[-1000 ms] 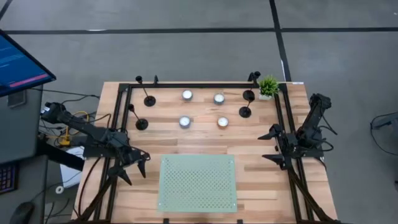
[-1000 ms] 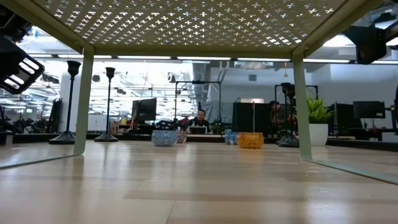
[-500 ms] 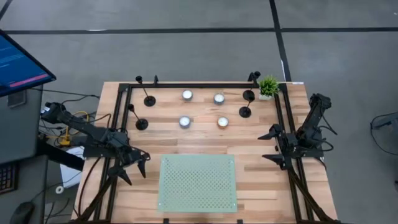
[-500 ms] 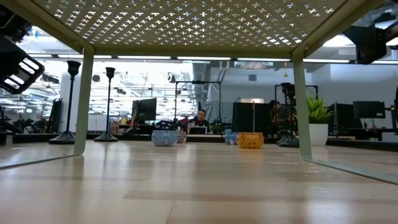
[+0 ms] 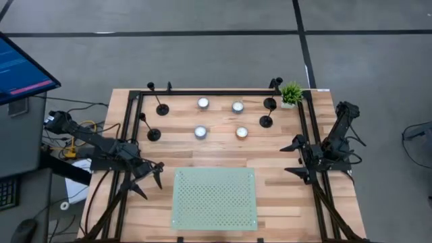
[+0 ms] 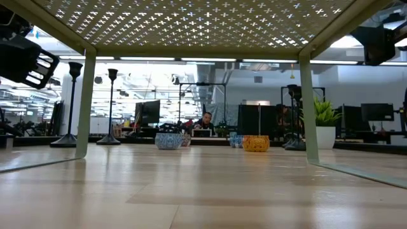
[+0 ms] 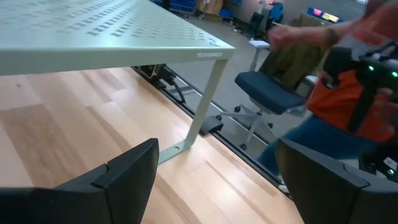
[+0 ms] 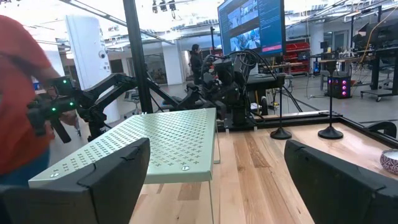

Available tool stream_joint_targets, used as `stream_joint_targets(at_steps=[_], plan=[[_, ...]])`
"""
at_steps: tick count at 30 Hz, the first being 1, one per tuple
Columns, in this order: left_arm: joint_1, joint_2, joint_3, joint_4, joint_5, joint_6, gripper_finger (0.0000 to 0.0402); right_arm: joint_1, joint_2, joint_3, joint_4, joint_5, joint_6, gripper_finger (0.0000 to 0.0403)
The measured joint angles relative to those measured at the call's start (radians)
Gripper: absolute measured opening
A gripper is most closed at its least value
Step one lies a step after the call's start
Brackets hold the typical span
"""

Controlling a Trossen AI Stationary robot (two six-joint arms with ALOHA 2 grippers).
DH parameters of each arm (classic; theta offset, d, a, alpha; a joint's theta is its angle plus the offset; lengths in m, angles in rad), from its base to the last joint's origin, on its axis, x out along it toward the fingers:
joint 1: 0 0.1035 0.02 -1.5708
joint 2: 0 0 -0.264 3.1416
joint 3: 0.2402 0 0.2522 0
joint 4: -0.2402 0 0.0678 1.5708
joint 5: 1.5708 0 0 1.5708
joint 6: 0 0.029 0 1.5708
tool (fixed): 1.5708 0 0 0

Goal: Stock candles on shelf
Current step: Put the light blue scented candle on the shelf

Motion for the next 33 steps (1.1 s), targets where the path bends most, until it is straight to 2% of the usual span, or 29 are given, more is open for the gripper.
stream_joint_targets(at_steps=[6,11,15,21,27,33], plan=[[0.000,0.000,0.000,0.008,0.001,-0.042,0.0323,0.000,0.000,0.000,0.000,0.000,0.000,0.0361],[0.000,0.000,0.000,0.017,0.000,-0.213,0.0323,0.000,0.000,0.000,0.000,0.000,0.000,0.0361],[0.000,0.000,0.000,0.021,-0.022,-0.227,0.0323,0.000,0.000,0.000,0.000,0.000,0.000,0.0361],[0.000,0.000,0.000,0.072,-0.174,-0.346,0.0323,0.000,0.000,0.000,0.000,0.005,-0.023,0.0361],[0.000,0.000,0.000,0.232,-0.343,-0.430,0.0323,0.000,0.000,0.000,0.000,0.000,-0.021,0.0361],[0.000,0.000,0.000,0.397,-0.451,-0.470,0.0323,0.000,0.000,0.000,0.000,-0.001,-0.018,0.0361]])
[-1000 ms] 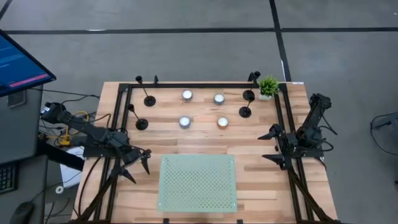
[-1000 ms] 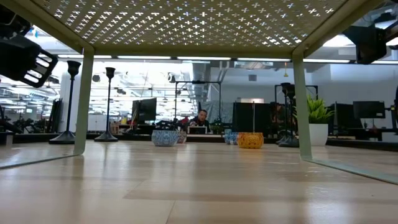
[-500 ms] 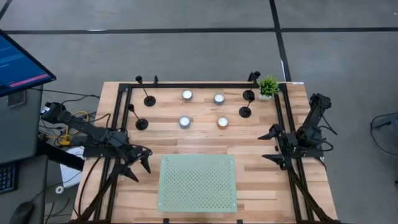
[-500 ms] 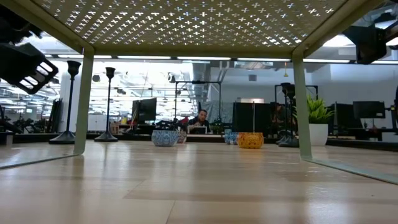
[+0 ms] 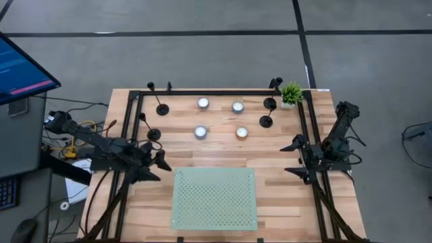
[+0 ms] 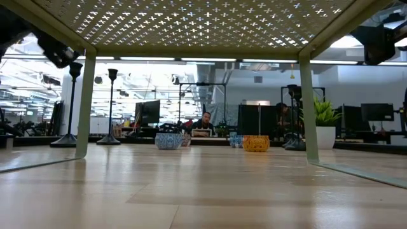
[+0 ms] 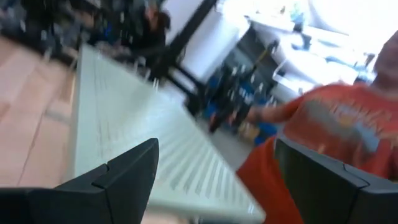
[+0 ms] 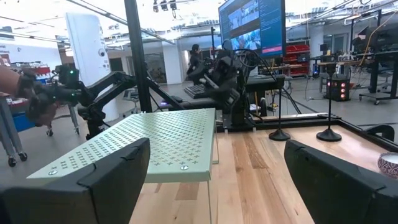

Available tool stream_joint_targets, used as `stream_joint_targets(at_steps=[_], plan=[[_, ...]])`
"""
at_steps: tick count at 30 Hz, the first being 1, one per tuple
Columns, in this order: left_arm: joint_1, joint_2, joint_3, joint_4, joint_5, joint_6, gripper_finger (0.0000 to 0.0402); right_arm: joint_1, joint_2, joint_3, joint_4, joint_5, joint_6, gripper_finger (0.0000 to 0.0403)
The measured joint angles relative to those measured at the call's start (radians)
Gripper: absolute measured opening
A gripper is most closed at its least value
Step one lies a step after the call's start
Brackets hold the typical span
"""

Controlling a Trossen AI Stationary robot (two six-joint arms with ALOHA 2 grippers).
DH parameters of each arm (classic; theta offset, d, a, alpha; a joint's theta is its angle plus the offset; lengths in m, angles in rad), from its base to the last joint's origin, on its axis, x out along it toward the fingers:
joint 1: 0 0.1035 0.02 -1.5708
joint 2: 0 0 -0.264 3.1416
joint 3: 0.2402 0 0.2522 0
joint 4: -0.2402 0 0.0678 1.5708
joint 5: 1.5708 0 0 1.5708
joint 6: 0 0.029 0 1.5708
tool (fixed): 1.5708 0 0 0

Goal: Stock candles on shelf
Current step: Put the light blue scented candle on the shelf

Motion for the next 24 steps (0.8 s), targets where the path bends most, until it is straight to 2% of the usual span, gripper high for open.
stream_joint_targets(at_steps=[6,10,15,24], plan=[[0.000,0.000,0.000,0.143,-0.211,-0.058,0.0323,0.000,0.000,0.000,0.000,-0.002,0.000,0.0361],[0.000,0.000,0.000,0.322,-0.254,-0.042,0.0323,0.000,0.000,0.000,0.000,-0.002,0.000,0.0361],[0.000,0.000,0.000,0.520,-0.412,-0.011,0.0323,0.000,0.000,0.000,0.000,-0.002,0.000,0.0361],[0.000,0.035,0.032,0.550,-0.562,-0.022,0.0323,0.000,0.000,0.000,0.005,-0.003,0.000,0.0361]])
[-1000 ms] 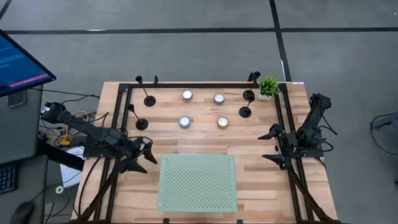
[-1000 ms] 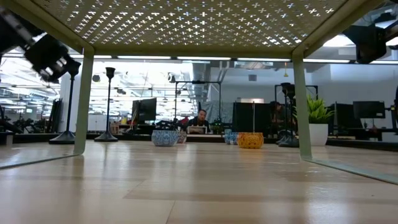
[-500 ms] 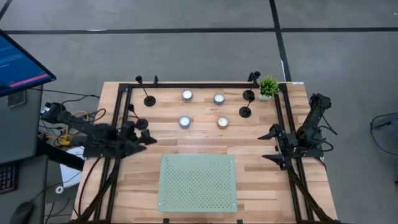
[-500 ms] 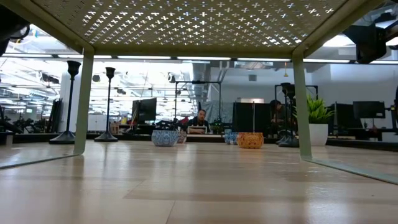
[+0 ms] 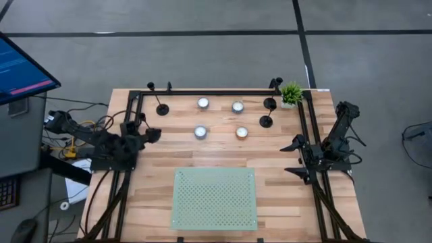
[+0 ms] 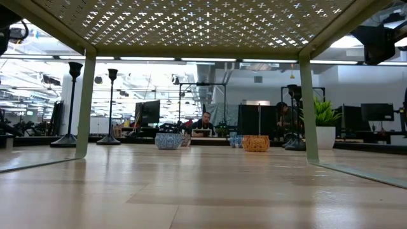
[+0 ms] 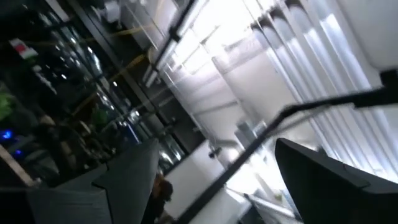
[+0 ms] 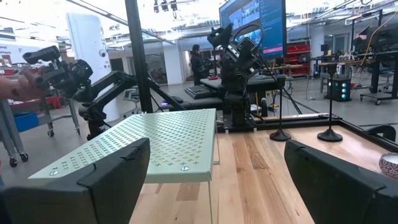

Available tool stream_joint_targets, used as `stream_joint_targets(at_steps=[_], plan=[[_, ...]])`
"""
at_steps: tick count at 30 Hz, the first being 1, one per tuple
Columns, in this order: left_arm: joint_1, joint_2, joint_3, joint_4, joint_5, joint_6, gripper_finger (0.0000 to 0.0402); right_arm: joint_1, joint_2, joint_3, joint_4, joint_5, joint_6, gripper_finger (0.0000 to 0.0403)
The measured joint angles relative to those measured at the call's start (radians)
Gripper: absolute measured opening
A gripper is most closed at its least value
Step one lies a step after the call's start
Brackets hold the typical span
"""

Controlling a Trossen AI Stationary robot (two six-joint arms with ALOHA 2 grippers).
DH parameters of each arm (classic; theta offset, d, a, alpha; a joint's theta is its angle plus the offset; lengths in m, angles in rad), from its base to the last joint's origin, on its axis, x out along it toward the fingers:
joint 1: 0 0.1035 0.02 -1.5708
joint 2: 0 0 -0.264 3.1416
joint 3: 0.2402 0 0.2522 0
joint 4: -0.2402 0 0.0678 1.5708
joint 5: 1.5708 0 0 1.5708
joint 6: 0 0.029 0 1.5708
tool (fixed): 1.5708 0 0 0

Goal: Stock candles on shelf
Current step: Put the light blue scented candle on the shelf

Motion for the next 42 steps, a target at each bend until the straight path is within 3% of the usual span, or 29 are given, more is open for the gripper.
stream_joint_targets(at_steps=[6,14,19,26,32,42], plan=[[0.000,0.093,0.150,0.006,-0.021,0.142,0.0323,0.000,0.000,0.000,-0.002,0.000,0.000,0.0361],[0.000,0.283,0.471,-0.017,-0.051,0.462,0.0323,0.000,0.000,0.000,-0.003,0.000,0.000,0.0361],[0.001,0.337,0.654,-0.250,-0.167,0.616,0.0323,0.000,0.000,0.000,-0.001,0.000,0.000,0.0361],[0.000,0.340,0.903,-0.753,-0.318,0.611,0.0323,0.000,0.000,0.000,0.002,0.000,0.000,0.0361],[0.001,0.344,1.054,-0.952,-0.512,0.676,0.0323,0.000,0.000,0.000,0.002,0.000,0.000,0.0361],[0.000,0.358,1.144,-0.959,-1.078,0.975,0.0323,0.000,0.000,0.000,0.006,0.000,0.000,0.0361]])
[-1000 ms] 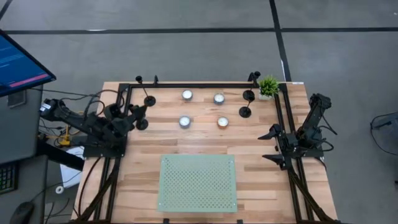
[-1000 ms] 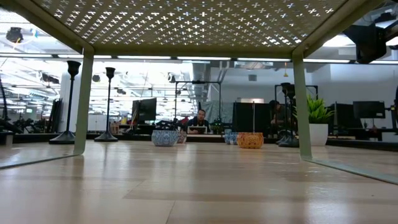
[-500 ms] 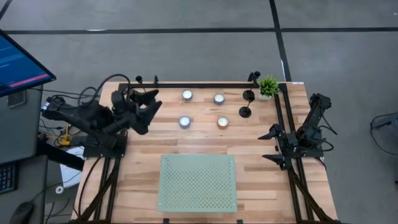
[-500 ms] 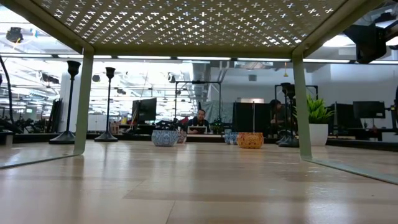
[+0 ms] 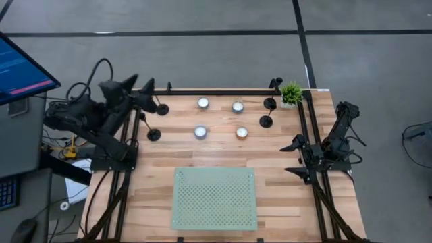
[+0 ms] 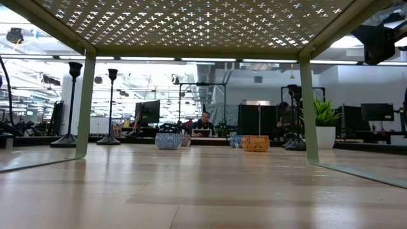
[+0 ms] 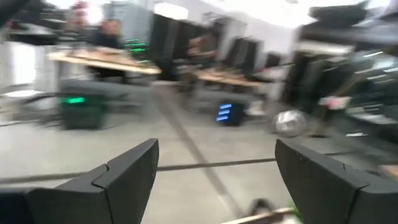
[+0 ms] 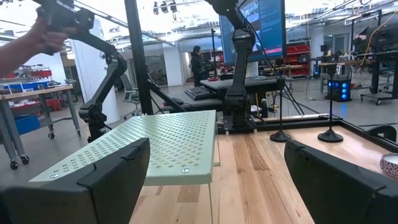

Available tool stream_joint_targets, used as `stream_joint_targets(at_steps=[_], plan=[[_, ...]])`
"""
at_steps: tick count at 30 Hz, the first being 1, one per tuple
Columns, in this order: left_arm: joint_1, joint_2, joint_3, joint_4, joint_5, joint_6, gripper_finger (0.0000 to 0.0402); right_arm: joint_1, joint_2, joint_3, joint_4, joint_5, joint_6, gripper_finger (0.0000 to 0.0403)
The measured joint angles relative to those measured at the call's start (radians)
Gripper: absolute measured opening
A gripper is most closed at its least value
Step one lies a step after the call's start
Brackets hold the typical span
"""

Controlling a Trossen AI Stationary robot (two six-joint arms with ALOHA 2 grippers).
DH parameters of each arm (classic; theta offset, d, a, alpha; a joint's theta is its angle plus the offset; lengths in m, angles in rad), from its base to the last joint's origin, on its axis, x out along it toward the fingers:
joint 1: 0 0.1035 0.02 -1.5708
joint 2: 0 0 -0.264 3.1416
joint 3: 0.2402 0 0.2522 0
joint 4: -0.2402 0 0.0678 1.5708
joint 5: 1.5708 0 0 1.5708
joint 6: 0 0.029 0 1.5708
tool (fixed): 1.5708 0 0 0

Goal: Stock candles on shelf
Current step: Put the light blue scented candle on the shelf

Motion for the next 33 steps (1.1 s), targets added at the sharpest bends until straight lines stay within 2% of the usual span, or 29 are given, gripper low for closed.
stream_joint_targets(at_steps=[6,13,16,18,21,24,26,33], plan=[[0.048,0.000,0.003,0.006,-0.014,0.067,0.0320,0.000,0.000,0.000,0.000,0.000,0.000,0.0361],[0.187,0.054,0.002,0.006,-0.014,0.165,0.0307,0.000,0.000,0.000,0.001,0.004,0.000,0.0361],[0.208,0.082,0.002,0.006,0.053,0.171,0.0306,0.000,0.000,0.001,0.005,0.004,0.000,0.0361],[0.201,0.094,0.002,0.006,0.171,0.137,0.0306,0.000,0.000,0.004,0.005,0.004,0.000,0.0361],[0.194,0.106,0.002,0.006,0.429,0.040,0.0306,0.000,0.000,0.015,0.010,0.004,0.000,0.0361],[0.198,0.110,0.001,-0.019,0.672,-0.090,0.0305,0.000,0.000,0.018,0.046,0.004,0.000,0.0361],[0.222,0.111,0.012,-0.094,0.803,-0.196,0.0305,0.000,0.000,0.018,0.075,0.003,0.000,0.0361],[0.452,0.191,0.141,-0.441,1.244,-0.574,0.0305,0.000,0.000,0.020,0.223,0.002,-0.028,0.0361]])
